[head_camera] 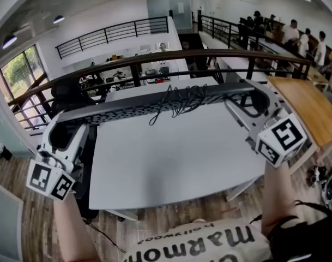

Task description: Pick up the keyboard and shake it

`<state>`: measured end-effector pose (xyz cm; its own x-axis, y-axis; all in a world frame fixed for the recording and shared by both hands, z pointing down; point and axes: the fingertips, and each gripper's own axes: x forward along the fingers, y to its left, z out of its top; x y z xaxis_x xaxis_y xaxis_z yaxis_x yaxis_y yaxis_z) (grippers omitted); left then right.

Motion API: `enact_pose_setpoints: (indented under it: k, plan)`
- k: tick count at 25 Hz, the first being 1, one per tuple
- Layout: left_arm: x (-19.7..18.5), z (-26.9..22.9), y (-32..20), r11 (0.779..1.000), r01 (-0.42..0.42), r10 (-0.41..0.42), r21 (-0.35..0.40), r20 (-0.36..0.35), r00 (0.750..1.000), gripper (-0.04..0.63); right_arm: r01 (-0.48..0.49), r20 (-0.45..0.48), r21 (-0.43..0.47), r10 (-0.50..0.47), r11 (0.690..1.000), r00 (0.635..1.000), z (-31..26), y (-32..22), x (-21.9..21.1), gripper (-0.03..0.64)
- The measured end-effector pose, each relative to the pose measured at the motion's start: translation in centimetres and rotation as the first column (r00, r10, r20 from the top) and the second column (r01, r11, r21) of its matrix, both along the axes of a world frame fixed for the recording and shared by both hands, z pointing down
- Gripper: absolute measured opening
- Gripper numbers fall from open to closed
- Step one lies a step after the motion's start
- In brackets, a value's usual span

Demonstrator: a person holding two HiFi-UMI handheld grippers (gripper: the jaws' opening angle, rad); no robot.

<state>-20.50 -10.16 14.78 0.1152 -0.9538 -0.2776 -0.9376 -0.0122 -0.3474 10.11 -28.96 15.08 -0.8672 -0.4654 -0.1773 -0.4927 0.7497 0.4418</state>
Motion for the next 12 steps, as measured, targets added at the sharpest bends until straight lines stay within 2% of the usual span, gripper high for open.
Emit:
enact_pose_setpoints:
  k: [7, 10, 12]
  plan:
    - [0.0, 2.6, -0.2, 0.990, -0.062, 0.079, 0.126, -0.134, 0.988, 0.238, -0.003, -0.041, -0.003, 0.003, 1.000, 0.999, 0.4, -0.3, 0.2, 0.258]
    - [-0.6, 1.9, 0.9, 0.968, -0.105, 0.154, 0.227, -0.213, 0.965, 0.243, 0.024, -0.024, -0.015, -0.024, 1.000, 0.999, 0.4, 0.1, -0.2, 0.258]
    - [-1.0, 1.3, 1.5, 0.955, -0.109, 0.175, 0.275, -0.231, 0.957, 0.247, 0.046, -0.006, -0.025, -0.047, 0.999, 0.999, 0.3, 0.6, -0.4, 0.259]
